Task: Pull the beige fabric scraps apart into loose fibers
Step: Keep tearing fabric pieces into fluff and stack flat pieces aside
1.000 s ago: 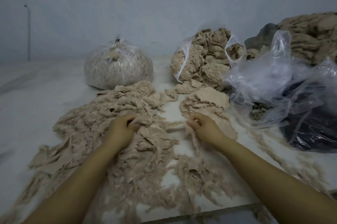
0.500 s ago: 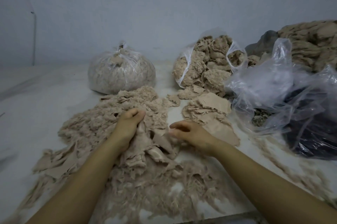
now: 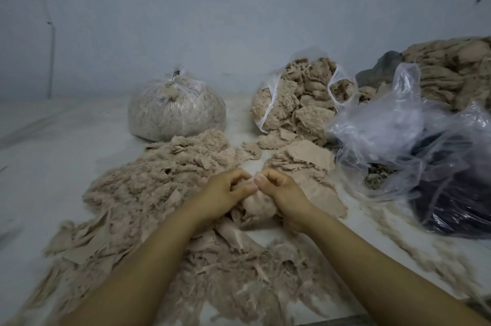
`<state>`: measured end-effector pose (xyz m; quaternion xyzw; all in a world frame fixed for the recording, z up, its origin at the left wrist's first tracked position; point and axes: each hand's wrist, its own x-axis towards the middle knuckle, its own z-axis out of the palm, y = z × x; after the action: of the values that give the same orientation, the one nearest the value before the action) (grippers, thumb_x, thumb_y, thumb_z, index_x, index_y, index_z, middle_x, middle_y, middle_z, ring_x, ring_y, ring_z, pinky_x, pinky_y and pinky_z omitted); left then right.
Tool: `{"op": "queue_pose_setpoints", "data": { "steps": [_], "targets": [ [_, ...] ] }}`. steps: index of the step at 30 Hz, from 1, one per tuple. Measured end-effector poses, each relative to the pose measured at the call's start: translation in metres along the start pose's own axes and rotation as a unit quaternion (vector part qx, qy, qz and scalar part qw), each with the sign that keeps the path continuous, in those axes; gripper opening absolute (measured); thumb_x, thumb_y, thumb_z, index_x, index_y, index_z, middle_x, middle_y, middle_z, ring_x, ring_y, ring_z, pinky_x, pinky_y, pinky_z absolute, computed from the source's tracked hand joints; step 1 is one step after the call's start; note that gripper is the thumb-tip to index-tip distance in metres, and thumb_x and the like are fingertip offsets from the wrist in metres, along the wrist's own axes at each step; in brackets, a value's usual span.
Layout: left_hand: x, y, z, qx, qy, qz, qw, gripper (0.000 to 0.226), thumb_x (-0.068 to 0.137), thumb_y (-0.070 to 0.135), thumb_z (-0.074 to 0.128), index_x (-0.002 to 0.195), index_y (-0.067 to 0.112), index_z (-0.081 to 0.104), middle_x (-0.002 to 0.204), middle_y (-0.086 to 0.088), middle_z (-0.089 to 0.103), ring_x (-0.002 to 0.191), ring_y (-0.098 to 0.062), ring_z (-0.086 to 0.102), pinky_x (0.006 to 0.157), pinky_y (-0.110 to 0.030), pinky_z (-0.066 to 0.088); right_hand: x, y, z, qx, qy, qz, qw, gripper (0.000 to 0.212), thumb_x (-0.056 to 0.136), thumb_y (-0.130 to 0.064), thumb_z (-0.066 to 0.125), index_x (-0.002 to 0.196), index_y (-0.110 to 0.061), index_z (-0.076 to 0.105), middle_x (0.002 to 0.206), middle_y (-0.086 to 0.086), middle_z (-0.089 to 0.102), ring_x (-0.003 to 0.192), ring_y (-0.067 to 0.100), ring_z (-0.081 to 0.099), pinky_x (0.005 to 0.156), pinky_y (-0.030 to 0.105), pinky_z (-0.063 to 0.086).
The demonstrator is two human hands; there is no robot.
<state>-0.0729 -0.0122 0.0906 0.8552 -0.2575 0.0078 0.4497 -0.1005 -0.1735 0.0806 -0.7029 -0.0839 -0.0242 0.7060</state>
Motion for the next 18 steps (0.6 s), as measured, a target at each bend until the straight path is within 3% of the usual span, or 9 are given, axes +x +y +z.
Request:
{"op": "queue_pose_setpoints", "data": {
  "steps": [2,4,6,9,11,14,18],
  "targets": [
    [0.002,-0.002,-0.001,-0.042,0.053,-0.008,0.998,0.022,0.091,0.029,0.06,0.076,0.013,0.062,0.066,0.002,0.055,0.064,-0.008,0.049,0.061,-0.025,0.039,-0.001,0.001,-0.005,-0.006,0.021,-0.01,1.0,0.021,0.096,-0.013,0.054,0.075,-0.015,0.054,0.071,0.001,0.05,0.071,0.016,0.044,0.068,0.031,0.037],
    [0.003,-0.008,-0.005,-0.052,0.09,-0.012,0.994,0.035,0.093,0.025,0.057,0.06,0.017,0.048,0.055,0.009,0.043,0.052,-0.004,0.039,0.053,-0.02,0.032,-0.004,0.003,-0.01,-0.003,0.026,-0.004,1.0,0.021,0.096,-0.014,0.053,0.075,-0.015,0.054,0.073,0.004,0.049,0.072,0.02,0.042,0.069,0.033,0.035],
    [0.002,-0.01,-0.004,-0.045,0.093,-0.003,0.995,0.038,0.095,0.022,0.054,0.059,0.017,0.042,0.054,0.01,0.039,0.05,-0.003,0.036,0.051,-0.018,0.029,-0.006,0.004,-0.014,-0.008,0.015,0.007,1.0,0.019,0.095,-0.017,0.056,0.076,-0.014,0.058,0.075,0.007,0.052,0.072,0.021,0.045,0.068,0.033,0.038],
    [0.005,-0.004,0.003,-0.083,0.085,-0.007,0.993,0.033,0.097,0.02,0.05,0.065,0.016,0.048,0.059,0.01,0.046,0.055,-0.002,0.04,0.056,-0.021,0.034,-0.007,0.001,-0.008,-0.034,-0.028,0.03,0.999,0.023,0.091,-0.026,0.063,0.071,-0.017,0.059,0.064,-0.004,0.053,0.059,0.008,0.047,0.056,0.021,0.039],
    [0.005,0.002,0.01,-0.11,0.044,-0.019,0.993,0.031,0.098,0.031,0.045,0.075,0.013,0.052,0.072,0.002,0.05,0.066,-0.008,0.046,0.066,-0.03,0.04,-0.006,0.002,-0.002,-0.034,-0.026,0.024,0.999,0.02,0.091,-0.023,0.064,0.072,-0.016,0.063,0.064,-0.004,0.057,0.061,0.008,0.051,0.057,0.02,0.042],
    [0.004,0.0,0.014,-0.103,-0.008,-0.043,0.994,0.038,0.094,0.049,0.038,0.082,0.015,0.051,0.082,0.001,0.053,0.077,-0.009,0.05,0.078,-0.031,0.044,-0.005,0.0,0.0,0.01,-0.002,0.028,1.0,0.011,0.089,-0.014,0.065,0.078,-0.013,0.067,0.07,0.0,0.065,0.067,0.012,0.059,0.062,0.025,0.048],
    [0.01,-0.009,0.006,-0.094,0.11,-0.086,0.986,0.026,0.095,0.029,0.054,0.073,0.015,0.05,0.066,0.004,0.051,0.056,-0.003,0.047,0.054,-0.017,0.039,-0.008,0.001,-0.014,0.004,-0.001,0.075,0.997,0.011,0.085,-0.013,0.07,0.074,-0.012,0.069,0.066,0.003,0.064,0.057,0.011,0.056,0.055,0.023,0.047]
  ]
}}
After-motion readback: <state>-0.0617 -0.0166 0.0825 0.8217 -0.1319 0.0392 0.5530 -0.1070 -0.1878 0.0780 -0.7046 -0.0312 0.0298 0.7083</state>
